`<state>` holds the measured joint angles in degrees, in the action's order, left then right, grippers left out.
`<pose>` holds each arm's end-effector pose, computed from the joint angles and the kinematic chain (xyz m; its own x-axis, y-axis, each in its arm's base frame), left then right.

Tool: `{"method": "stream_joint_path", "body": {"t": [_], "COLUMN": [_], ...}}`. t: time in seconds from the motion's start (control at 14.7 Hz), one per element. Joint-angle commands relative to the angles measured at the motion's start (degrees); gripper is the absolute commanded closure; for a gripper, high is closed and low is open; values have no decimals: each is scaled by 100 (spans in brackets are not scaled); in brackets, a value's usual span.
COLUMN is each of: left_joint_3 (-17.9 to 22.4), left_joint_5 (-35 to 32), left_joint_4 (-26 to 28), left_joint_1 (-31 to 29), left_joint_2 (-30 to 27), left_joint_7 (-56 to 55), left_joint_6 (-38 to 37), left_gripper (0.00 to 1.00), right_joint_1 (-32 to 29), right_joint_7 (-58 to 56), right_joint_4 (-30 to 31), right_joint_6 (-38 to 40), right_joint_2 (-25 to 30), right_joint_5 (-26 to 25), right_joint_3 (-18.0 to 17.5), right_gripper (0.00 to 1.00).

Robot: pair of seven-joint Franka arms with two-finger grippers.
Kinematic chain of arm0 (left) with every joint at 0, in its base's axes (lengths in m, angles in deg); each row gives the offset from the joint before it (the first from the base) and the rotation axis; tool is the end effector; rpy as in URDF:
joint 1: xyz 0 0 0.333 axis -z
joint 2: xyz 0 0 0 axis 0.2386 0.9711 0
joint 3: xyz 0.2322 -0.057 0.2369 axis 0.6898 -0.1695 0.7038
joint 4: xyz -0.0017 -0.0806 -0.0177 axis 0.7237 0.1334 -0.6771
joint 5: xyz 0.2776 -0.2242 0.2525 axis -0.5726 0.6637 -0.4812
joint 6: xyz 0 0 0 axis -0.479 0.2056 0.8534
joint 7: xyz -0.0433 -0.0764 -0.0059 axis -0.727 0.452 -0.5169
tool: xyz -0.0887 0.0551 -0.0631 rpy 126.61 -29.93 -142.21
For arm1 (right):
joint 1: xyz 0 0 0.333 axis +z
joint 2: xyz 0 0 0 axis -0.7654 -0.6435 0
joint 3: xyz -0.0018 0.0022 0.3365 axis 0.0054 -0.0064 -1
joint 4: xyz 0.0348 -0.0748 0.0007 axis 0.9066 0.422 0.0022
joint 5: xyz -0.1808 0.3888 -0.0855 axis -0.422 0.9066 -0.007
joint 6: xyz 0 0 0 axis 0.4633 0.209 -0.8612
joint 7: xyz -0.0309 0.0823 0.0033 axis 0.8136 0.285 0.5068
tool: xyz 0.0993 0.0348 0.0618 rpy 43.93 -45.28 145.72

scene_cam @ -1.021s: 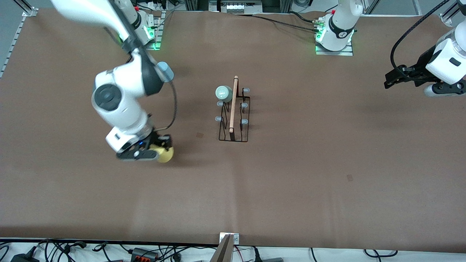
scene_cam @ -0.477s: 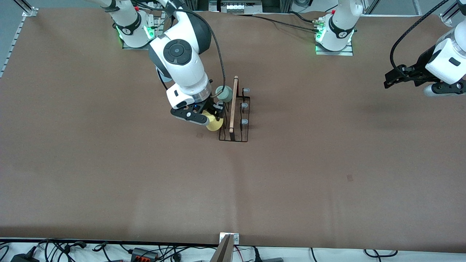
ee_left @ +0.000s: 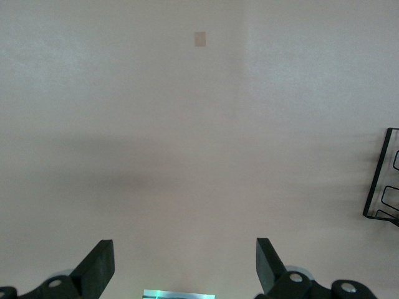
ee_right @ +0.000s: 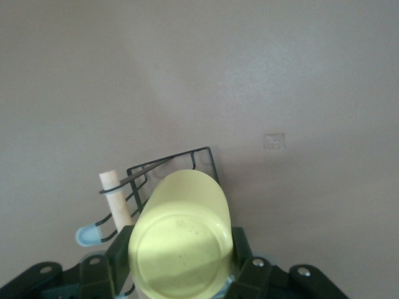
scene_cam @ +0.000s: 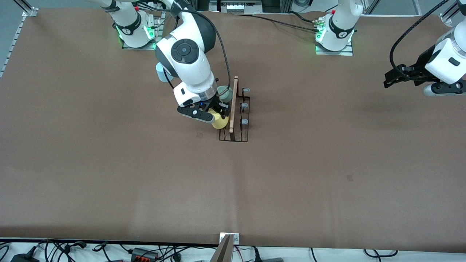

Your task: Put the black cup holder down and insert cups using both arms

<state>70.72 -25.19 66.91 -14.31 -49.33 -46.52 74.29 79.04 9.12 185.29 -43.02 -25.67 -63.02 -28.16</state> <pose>0.5690 -0.0143 0.5891 0.9910 0.0907 -0.0980 0.0917 -0.9958 0.0051 0.5560 0.4768 0.3527 0.9410 -0.3373 0.0266 -0.3303 -0.9327 -0.1451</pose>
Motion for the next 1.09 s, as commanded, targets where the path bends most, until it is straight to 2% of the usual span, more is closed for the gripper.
{"method": "stream_joint_path", "body": {"t": [0.0, 0.07, 0.14, 0.2, 0.27, 0.48, 0.61, 0.89, 0.95, 1.02], "left_joint_3": [55, 64, 56, 47, 29, 29, 29, 38, 47, 47], "left_joint_5": [90, 90, 90, 90, 90, 99, 99, 99, 90, 90], "left_joint_4": [-76, -85, -85, -85, -85, -85, -85, -85, -85, -85], "left_joint_1": [-2, -2, 6, 6, 7, 7, 7, 7, 7, 7], "left_joint_2": [-7, -7, -7, -7, -7, -7, -7, -7, -7, 2], "left_joint_7": [110, 110, 110, 67, 57, 13, 66, 101, 110, 84], "left_joint_6": [-133, -150, -151, -151, -151, -133, -133, -151, -159, -159], "left_gripper": [0, 0, 0, 0, 0, 0, 0, 0, 0, 0], "right_joint_1": [26, 26, 26, -9, -26, -201, -570, -1781, -2106, -2292], "right_joint_7": [144, 144, 144, 136, 136, -31, -223, -2101, -2593, -3076], "right_joint_4": [299, 309, 309, 300, 283, 230, 247, 230, 221, 186], "right_joint_6": [-249, -249, -249, -258, -276, -258, -31, 1452, 1769, 2059], "right_joint_2": [6, -3, -20, -20, -12, 189, 575, 1454, 1647, 1780], "right_joint_5": [-104, -104, -95, -95, -52, -8, 10, 36, 37, 37], "right_joint_3": [-30, -30, -30, -30, -21, 5, -3, 5, 75, 337], "right_gripper": [78, 74, 56, 22, 0, 0, 0, 0, 0, 0]}}
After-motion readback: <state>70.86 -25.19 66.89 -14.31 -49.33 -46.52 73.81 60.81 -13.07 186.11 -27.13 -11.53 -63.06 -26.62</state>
